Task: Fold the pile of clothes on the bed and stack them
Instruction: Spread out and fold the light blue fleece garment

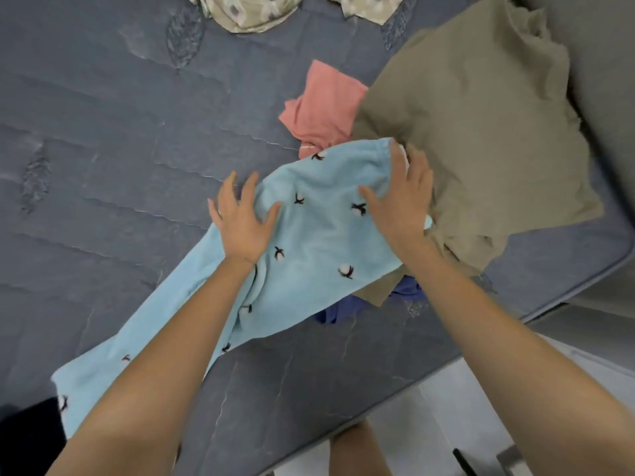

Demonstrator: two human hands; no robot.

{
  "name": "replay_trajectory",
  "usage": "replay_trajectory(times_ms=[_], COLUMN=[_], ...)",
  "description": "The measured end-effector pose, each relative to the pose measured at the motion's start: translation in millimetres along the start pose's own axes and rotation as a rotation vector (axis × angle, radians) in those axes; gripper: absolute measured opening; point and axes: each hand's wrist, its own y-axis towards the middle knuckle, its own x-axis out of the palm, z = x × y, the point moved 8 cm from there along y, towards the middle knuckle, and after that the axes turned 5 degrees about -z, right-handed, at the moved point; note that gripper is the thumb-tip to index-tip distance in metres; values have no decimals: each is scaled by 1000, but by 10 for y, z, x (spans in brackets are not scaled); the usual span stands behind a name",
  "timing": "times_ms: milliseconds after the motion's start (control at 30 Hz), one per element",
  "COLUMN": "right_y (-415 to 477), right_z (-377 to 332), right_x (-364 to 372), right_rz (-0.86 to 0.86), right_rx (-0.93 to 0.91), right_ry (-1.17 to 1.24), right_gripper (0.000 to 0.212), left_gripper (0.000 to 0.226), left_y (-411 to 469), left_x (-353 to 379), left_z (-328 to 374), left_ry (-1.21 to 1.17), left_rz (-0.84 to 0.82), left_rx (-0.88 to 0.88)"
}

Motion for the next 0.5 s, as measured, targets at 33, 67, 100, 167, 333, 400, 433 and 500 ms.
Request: replay_trajectory(times_ms=[33, 67, 100, 167, 333, 400, 433, 500], right_y=[-63, -129, -197, -345, -758, -964, -1088, -1371], right_z=[-149, -269, -383, -575, -982, -1139, -1214, -1354], right_x=[65, 168, 257, 442, 896, 1090, 1196, 1426], right_rz=[-19, -44, -65, -103, -164, -181, -199, -247], right_rx=[-66, -123, -169, -236, -370, -407, -417, -413], right_ry=[-18, -28, -41, -86, -157, -157, -154, -120], right_gripper=[79, 77, 76, 73, 73, 72, 71, 72], left_gripper=[61, 62, 62, 64, 65, 69, 71, 74], left_y=[-80, -163, -246, -407, -774, -982, -1105, -1392], left_x=[9, 16, 21, 0, -143, -214, -244, -312], left_z=[-51, -121, -194, -348, -930, -1259, -1442, -1813], left_ry=[40, 83, 121, 174, 201, 161, 138, 103], left_rz=[-12, -25, -35, -42, -63, -75, -79, -93], left_rx=[27, 55, 82, 119, 84, 32, -5, -94])
